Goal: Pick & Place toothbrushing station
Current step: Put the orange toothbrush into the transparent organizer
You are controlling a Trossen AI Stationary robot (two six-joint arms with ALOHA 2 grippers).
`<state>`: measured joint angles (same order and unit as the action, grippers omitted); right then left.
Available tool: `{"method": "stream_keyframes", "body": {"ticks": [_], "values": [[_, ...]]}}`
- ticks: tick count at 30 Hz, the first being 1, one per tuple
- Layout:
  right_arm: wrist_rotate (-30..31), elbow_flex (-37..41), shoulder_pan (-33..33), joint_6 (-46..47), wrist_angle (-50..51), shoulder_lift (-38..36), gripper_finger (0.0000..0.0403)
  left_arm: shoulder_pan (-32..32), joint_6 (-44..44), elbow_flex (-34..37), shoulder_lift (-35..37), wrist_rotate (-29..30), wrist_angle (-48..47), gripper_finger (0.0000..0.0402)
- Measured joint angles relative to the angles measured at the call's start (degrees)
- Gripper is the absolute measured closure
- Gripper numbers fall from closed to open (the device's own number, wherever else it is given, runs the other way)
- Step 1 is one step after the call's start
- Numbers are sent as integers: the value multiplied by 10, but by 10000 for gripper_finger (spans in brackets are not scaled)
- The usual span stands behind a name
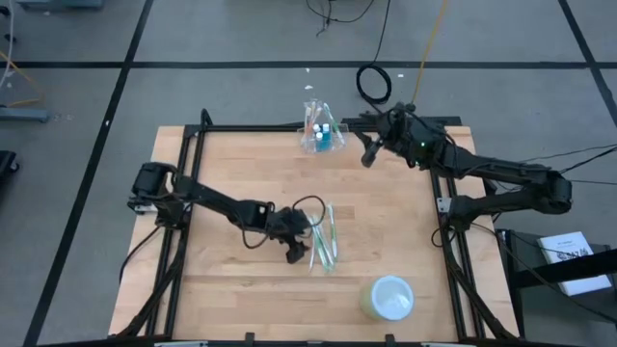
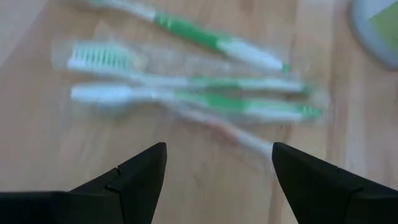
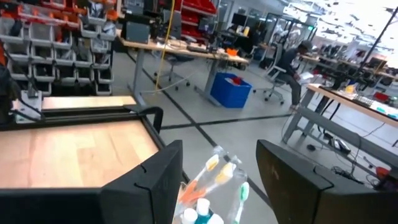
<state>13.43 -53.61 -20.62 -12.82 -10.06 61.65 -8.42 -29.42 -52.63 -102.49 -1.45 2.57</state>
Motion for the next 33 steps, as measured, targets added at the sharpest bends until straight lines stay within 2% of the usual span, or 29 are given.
{"method": "stream_keyframes", "body": {"ticks": [5, 10, 14, 20, 22, 27, 33], "values": [[0, 26, 0, 1, -50, 0, 210, -38, -30, -112, -23, 36, -191, 105], [0, 34, 2, 7, -66, 0, 211, -61, -67, -217, -87, 14, -274, 105], [-2, 34, 5, 19, -64, 0, 211, -66, -92, -269, -150, -8, -314, 105], [-2, 34, 23, 20, -64, 0, 214, -61, -194, -290, -185, 27, -331, 106], [-1, 34, 31, 21, -64, 0, 216, -62, -223, -290, -186, 31, -365, 106], [0, 34, 47, 21, -64, 0, 218, -85, -274, -290, -187, 96, -450, 106], [0, 34, 50, 21, -64, 0, 218, -108, -336, -288, -188, 131, -488, 106]]}}
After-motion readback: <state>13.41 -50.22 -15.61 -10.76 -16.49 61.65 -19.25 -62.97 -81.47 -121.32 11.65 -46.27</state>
